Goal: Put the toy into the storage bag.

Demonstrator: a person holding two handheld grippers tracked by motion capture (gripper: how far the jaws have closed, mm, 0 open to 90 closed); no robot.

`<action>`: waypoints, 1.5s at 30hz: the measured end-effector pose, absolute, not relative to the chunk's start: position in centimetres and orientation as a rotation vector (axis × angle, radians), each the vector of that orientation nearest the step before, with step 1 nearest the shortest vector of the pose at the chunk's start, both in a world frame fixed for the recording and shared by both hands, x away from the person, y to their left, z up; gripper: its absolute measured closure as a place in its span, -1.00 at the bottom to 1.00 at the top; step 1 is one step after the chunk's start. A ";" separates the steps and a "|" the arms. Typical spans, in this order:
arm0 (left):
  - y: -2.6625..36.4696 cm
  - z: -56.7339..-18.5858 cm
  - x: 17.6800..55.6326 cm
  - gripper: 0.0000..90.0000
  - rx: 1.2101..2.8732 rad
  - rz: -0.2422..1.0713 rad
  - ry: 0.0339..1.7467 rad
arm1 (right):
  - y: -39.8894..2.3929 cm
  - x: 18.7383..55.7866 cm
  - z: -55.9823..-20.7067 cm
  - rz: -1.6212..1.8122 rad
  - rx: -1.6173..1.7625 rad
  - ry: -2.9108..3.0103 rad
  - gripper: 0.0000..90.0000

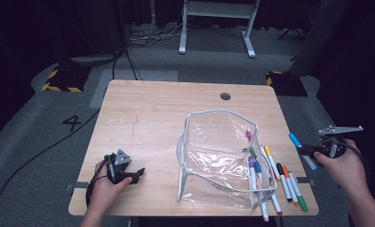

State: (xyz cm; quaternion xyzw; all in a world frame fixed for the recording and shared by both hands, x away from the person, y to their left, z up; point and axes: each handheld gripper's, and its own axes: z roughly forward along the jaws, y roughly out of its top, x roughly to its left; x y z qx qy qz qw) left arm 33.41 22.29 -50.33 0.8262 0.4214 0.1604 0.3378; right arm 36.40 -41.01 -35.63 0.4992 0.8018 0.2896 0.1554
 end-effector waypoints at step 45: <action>22.3 -50.3 33.6 -0.48 2.170 0.403 1.057 | -27.7 35.9 -22.9 1.210 0.474 2.694 0.72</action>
